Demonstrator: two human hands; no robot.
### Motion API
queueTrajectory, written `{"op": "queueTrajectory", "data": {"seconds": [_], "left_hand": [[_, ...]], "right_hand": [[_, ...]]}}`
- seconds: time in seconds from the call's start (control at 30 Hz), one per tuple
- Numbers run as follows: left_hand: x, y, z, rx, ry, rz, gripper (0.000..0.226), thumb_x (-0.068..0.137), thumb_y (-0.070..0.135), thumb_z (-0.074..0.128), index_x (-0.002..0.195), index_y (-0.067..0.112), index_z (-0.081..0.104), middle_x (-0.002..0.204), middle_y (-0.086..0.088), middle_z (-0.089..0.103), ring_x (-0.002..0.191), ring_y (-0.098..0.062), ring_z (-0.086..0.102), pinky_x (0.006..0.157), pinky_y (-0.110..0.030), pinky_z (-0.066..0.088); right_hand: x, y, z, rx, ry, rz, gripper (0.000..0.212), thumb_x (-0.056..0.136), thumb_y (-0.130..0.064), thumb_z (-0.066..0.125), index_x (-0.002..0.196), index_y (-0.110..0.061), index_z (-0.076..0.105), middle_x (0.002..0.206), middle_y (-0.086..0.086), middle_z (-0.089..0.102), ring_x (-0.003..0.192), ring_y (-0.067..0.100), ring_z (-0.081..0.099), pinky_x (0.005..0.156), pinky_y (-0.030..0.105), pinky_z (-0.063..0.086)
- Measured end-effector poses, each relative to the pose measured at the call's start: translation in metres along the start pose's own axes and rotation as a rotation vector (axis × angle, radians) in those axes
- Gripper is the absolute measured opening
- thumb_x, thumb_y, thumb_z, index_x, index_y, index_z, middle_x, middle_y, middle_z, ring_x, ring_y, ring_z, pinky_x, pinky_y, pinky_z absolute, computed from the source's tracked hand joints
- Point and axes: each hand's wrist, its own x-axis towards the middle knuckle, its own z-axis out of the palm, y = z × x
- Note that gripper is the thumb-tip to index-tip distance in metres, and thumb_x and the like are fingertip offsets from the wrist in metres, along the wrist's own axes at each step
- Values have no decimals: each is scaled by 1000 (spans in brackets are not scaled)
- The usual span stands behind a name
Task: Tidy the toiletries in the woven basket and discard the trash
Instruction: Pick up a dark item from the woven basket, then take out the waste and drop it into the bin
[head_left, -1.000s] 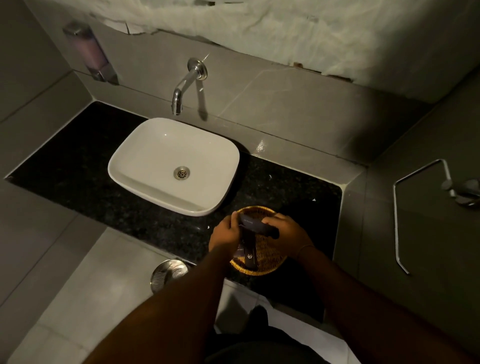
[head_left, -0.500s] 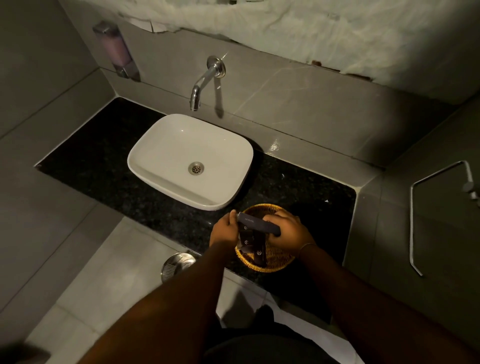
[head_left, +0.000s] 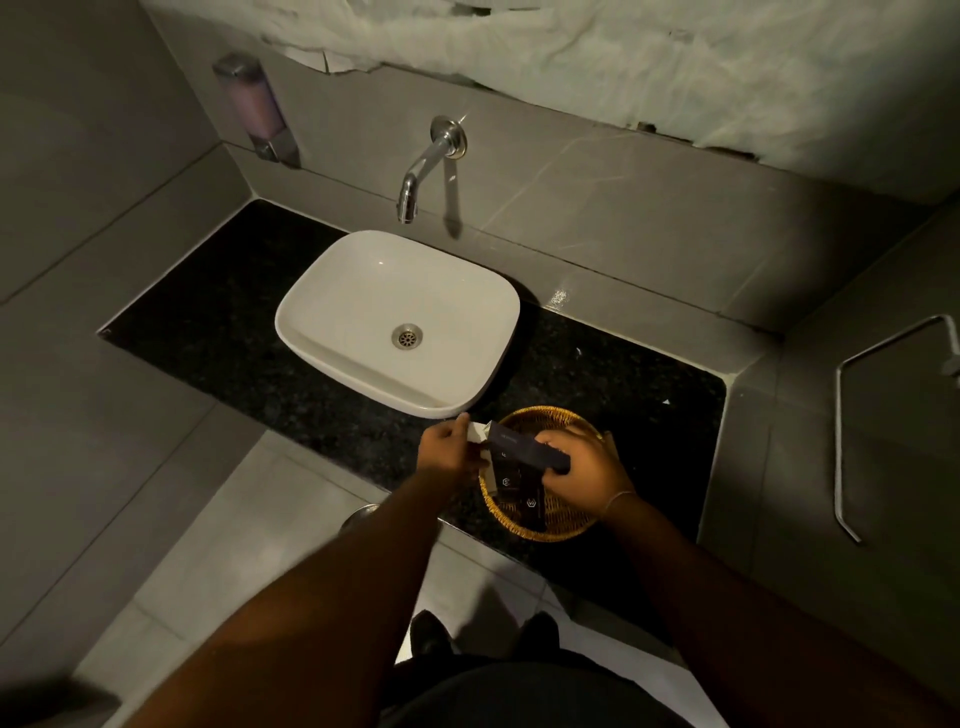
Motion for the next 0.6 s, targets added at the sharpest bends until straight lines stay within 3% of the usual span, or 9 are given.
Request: {"op": "queueTrajectory", "data": {"seconds": [0.07,0.17,0.23,0.3,0.37,0.47,0.6], "left_hand": [[0,6,3,-100,-105,16,44,111,36,62,104,-6,74,88,-17,73,67,-22,70,61,-33,57],[-4,16,13,-104,-247,148,32,108,26,68,111,-5,73,95,-17,70,71,-10,70,67,-25,57],[-7,25,19,-170,-263,148,26,108,21,68,116,-4,73,101,-18,75,84,-17,74,75,-26,61],[-7,31,23,-183,-239,158,30,109,22,66,122,-4,71,113,-20,78,101,-33,76,92,-42,62],[-6,33,22,5,-187,279,26,109,30,66,121,7,71,117,-18,80,111,-38,76,98,-50,62],[-10,29,16,385,-200,464,35,106,49,63,130,24,68,117,-2,80,109,-24,76,95,-45,61],[-17,29,11,778,-299,646,36,105,57,58,133,33,64,106,4,76,101,-25,75,85,-45,61]], "right_hand": [[0,-6,-4,68,75,20,44,76,-31,75,119,-35,66,114,-13,69,109,10,65,103,45,51],[5,-21,-10,158,113,21,55,74,-37,79,127,-37,63,117,-14,69,105,6,67,92,37,60],[11,-31,-14,201,72,21,57,77,-36,81,130,-38,61,116,-15,67,101,5,66,87,33,62],[16,-35,-19,258,30,16,54,80,-33,81,131,-35,62,113,-15,67,101,6,66,87,31,61],[21,-38,-25,279,52,2,43,84,-34,78,125,-34,67,109,-17,68,101,3,65,88,28,59],[28,-48,-37,548,169,120,28,90,-43,69,117,-35,71,109,-13,72,103,3,67,89,27,57],[29,-61,-45,859,19,398,52,80,-72,64,112,-32,71,110,-4,71,98,14,68,65,28,59]]}}
